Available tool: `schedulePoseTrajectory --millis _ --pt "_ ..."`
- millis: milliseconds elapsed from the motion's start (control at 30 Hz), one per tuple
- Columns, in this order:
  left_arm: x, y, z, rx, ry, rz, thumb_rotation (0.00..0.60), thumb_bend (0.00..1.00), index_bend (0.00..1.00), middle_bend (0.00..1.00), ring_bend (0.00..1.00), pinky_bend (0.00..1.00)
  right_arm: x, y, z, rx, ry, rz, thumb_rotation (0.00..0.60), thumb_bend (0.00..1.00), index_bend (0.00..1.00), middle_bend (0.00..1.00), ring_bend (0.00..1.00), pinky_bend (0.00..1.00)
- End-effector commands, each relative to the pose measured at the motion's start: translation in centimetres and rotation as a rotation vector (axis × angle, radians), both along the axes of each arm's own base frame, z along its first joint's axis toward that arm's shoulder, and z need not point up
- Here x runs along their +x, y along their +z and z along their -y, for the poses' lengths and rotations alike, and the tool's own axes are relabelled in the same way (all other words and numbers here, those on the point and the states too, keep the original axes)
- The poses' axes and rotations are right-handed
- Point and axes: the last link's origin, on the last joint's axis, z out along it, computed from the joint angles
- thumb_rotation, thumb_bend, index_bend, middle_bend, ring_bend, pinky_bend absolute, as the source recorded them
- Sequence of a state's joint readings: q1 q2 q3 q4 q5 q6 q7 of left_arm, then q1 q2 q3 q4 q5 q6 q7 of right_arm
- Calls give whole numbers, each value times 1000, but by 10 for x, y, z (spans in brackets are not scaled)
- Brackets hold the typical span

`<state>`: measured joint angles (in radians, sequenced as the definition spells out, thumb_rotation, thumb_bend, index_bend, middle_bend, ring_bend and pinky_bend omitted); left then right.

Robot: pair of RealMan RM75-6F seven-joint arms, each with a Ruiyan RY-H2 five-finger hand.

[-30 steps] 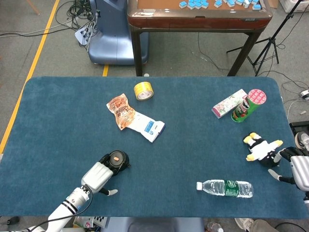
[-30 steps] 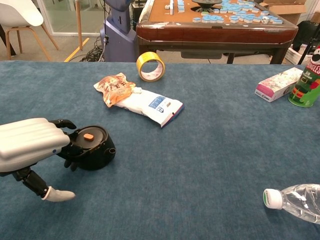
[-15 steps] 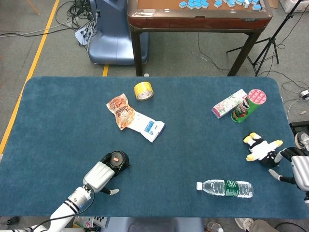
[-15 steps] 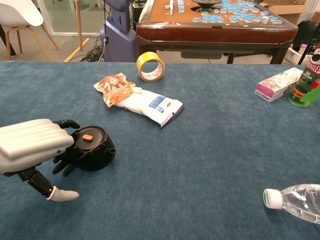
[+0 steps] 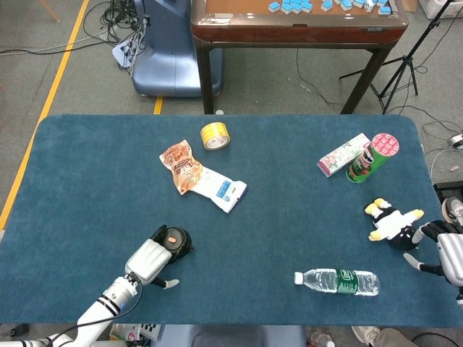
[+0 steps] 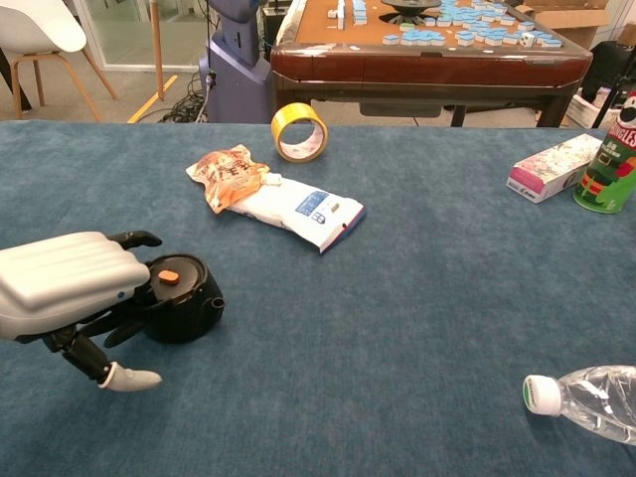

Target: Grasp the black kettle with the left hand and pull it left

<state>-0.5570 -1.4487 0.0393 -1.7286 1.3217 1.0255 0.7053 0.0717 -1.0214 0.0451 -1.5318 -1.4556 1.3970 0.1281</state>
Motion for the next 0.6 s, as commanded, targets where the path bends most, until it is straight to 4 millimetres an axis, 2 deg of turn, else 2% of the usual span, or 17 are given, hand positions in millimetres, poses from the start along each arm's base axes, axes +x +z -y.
schedulePoseTrajectory --millis 33,133,333,467,600 --pt "0 0 -3 7 -2 1 276 142 780 907 786 0 0 0 0 -2 -1 1 600 179 541 459 282 277" --pt "1 1 -4 7 -8 -4 273 142 806 949 849 0 0 1 -1 -3 -1 2 600 179 541 459 283 279" --pt "7 4 -7 6 -19 11 260 142 836 970 865 0 -1 1 -1 -8 -3 7 600 179 541 459 283 284" --pt "10 7 -11 4 0 36 222 137 867 977 869 0 -2 1 -1 -10 -3 11 600 178 541 459 283 285" --pt "11 10 -13 12 19 52 156 129 901 990 879 0 -4 1 -1 -13 -5 14 600 179 541 459 282 285"
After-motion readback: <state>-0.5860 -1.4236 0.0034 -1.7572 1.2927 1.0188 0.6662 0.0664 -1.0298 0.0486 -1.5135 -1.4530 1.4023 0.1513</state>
